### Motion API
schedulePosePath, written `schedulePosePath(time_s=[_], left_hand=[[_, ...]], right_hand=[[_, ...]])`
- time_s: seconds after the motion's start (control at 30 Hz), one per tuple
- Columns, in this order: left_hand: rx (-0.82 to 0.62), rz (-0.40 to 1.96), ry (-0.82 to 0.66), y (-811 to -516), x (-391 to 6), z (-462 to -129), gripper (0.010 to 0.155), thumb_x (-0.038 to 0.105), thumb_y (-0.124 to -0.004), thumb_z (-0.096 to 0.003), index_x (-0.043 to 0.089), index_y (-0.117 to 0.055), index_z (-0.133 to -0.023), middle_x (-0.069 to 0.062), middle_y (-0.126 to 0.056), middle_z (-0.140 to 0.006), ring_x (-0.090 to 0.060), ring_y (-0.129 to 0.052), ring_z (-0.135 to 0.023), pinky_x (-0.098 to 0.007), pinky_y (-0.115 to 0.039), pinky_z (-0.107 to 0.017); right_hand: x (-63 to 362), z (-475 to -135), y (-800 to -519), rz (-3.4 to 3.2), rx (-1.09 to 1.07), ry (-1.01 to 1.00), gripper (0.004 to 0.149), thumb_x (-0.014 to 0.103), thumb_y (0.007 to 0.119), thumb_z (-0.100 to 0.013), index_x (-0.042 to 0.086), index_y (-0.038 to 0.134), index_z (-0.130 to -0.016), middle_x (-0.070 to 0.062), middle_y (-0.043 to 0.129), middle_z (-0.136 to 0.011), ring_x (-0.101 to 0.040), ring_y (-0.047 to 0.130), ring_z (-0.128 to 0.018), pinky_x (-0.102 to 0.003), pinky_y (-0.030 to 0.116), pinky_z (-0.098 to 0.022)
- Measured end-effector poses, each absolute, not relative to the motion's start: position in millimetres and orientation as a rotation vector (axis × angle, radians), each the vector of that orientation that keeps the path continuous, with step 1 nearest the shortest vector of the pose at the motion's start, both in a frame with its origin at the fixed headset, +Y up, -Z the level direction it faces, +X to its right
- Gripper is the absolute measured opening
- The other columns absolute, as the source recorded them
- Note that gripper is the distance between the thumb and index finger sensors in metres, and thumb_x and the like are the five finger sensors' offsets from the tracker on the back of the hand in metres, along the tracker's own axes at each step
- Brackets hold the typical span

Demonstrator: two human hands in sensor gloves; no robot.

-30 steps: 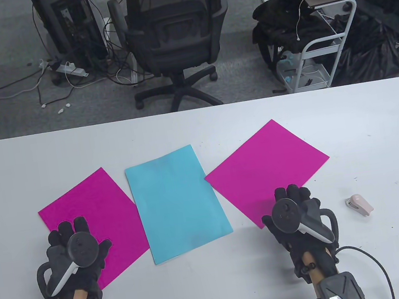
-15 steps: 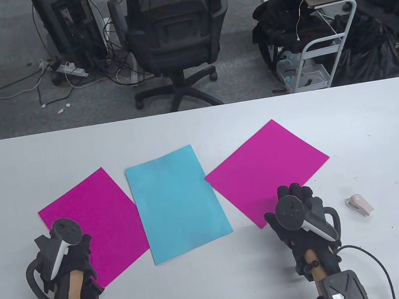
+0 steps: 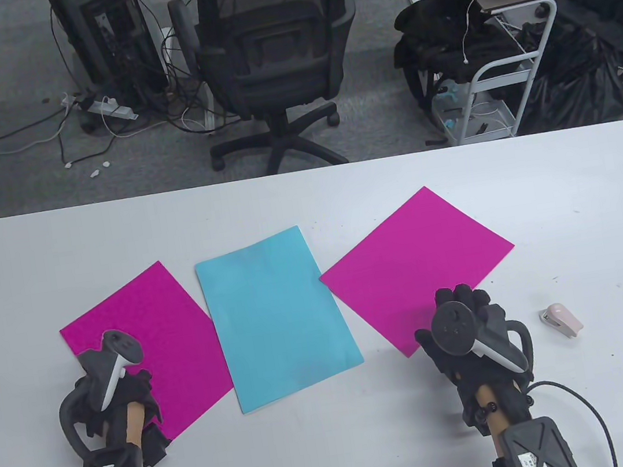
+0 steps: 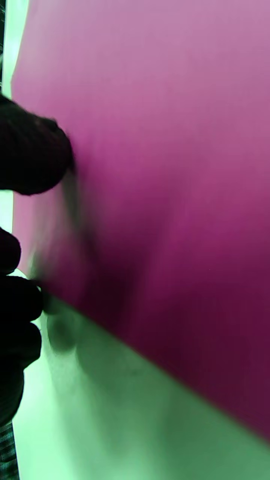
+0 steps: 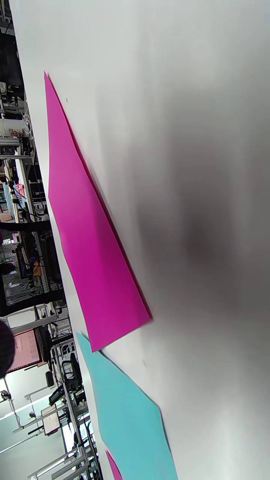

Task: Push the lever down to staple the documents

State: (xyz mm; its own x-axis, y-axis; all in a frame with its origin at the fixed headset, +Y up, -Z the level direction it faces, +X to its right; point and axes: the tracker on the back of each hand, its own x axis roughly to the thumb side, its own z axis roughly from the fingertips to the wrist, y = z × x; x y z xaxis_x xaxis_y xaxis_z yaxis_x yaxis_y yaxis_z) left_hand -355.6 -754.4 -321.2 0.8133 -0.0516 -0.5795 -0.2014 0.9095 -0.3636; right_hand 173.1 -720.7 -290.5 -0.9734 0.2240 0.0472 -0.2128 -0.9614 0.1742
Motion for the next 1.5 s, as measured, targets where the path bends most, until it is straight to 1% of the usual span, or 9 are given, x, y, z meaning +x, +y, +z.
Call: schedulePosePath(time_s=[0.27,0.57,0.83,1.03,1.07,1.27,1.3,1.5], left_hand=[[-0.372,0.081,0.606,-754,-350,-323,0.082,0.036,-0.08,-0.0553,-0.004,-0.041,-0.115,-0.037,-0.059,-0.114,-0.061,-0.063,-0.101,-0.075,-0.057,-0.067],[-0.301,0.107,0.595,-753,-353,-326,0.087,0.031,-0.087,-0.0516,-0.006,-0.04,-0.115,-0.037,-0.065,-0.111,-0.057,-0.071,-0.098,-0.075,-0.061,-0.066],[-0.284,0.089,0.585,-753,-354,-328,0.093,0.032,-0.089,-0.0501,-0.008,-0.035,-0.115,-0.037,-0.063,-0.11,-0.055,-0.073,-0.094,-0.074,-0.063,-0.065],[-0.273,0.077,0.584,-753,-355,-328,0.097,0.033,-0.09,-0.0489,-0.008,-0.034,-0.115,-0.035,-0.063,-0.109,-0.052,-0.074,-0.091,-0.074,-0.064,-0.064],[-0.273,0.08,0.586,-753,-355,-328,0.097,0.034,-0.09,-0.0489,-0.008,-0.033,-0.115,-0.035,-0.063,-0.108,-0.052,-0.073,-0.092,-0.074,-0.064,-0.064],[-0.269,0.068,0.585,-752,-357,-327,0.099,0.035,-0.091,-0.0478,-0.008,-0.034,-0.115,-0.032,-0.065,-0.106,-0.049,-0.075,-0.088,-0.074,-0.064,-0.064],[-0.269,0.066,0.587,-752,-357,-327,0.098,0.035,-0.091,-0.0477,-0.008,-0.034,-0.115,-0.031,-0.066,-0.105,-0.048,-0.076,-0.087,-0.074,-0.065,-0.063],[-0.265,0.075,0.607,-750,-361,-326,0.097,0.035,-0.093,-0.047,-0.008,-0.038,-0.115,-0.022,-0.074,-0.097,-0.04,-0.083,-0.079,-0.072,-0.071,-0.06]], right_hand=[[175,-307,-725,2.947,0.038,0.293,0.085,0.049,0.053,-0.055,-0.009,0.024,-0.111,-0.044,0.022,-0.109,-0.071,0.031,-0.097,-0.079,0.037,-0.066],[172,-334,-732,2.986,-0.104,0.399,0.086,0.049,0.053,-0.055,-0.009,0.022,-0.111,-0.045,0.022,-0.109,-0.071,0.031,-0.097,-0.079,0.038,-0.066],[157,-359,-747,3.029,-0.248,0.528,0.089,0.05,0.052,-0.055,-0.011,0.019,-0.11,-0.047,0.019,-0.108,-0.073,0.029,-0.096,-0.08,0.036,-0.066],[152,-369,-757,3.04,-0.364,0.622,0.092,0.051,0.048,-0.054,-0.014,0.013,-0.109,-0.048,0.015,-0.106,-0.074,0.023,-0.095,-0.081,0.033,-0.066],[151,-371,-759,3.035,-0.367,0.623,0.091,0.051,0.048,-0.054,-0.013,0.013,-0.109,-0.048,0.013,-0.106,-0.074,0.023,-0.095,-0.081,0.033,-0.066],[144,-374,-770,3.012,-0.34,0.777,0.093,0.051,0.049,-0.054,-0.013,0.009,-0.108,-0.047,0.009,-0.106,-0.074,0.017,-0.095,-0.081,0.029,-0.066],[144,-374,-771,3.008,-0.34,0.804,0.092,0.051,0.047,-0.054,-0.013,0.008,-0.108,-0.047,0.009,-0.106,-0.073,0.017,-0.095,-0.081,0.029,-0.066],[147,-368,-769,2.95,-0.303,0.88,0.092,0.049,0.05,-0.055,-0.013,0.007,-0.107,-0.046,0.007,-0.106,-0.073,0.016,-0.095,-0.08,0.027,-0.066]])
